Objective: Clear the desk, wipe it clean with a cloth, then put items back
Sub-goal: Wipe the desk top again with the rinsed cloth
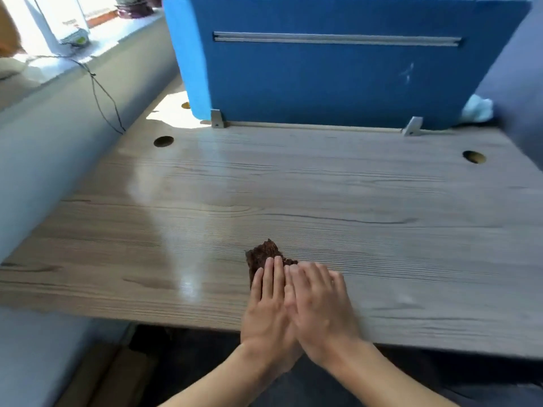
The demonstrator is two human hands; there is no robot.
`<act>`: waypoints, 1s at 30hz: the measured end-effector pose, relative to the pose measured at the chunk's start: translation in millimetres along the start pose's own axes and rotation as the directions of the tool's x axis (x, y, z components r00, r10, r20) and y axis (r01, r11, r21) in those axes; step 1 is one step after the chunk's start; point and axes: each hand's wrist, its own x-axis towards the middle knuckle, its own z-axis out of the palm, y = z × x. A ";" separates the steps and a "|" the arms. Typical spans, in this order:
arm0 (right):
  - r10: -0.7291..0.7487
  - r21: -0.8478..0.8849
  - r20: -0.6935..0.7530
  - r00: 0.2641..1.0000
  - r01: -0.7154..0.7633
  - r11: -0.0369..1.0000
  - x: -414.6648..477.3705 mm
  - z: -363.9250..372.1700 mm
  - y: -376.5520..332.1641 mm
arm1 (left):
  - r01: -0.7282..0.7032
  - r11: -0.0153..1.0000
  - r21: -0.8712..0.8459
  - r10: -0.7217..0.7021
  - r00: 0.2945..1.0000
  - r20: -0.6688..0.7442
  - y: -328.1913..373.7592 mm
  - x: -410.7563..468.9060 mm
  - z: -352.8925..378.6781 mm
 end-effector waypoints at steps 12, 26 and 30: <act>0.971 0.598 0.105 0.214 -0.794 0.110 -94.7 -55.2 80.7 | -0.015 0.894 -0.448 -0.042 0.992 -0.118 116.9 54.3 -40.2; 0.258 -0.003 -0.103 0.961 -0.260 0.966 -79.5 5.1 111.4 | -0.286 0.921 -0.265 0.320 0.943 0.093 88.6 101.9 -48.3; 0.372 -0.061 -0.121 0.920 -0.381 0.923 -102.7 -16.7 171.6 | -0.425 0.863 -0.273 0.478 0.862 0.170 153.7 117.8 -47.9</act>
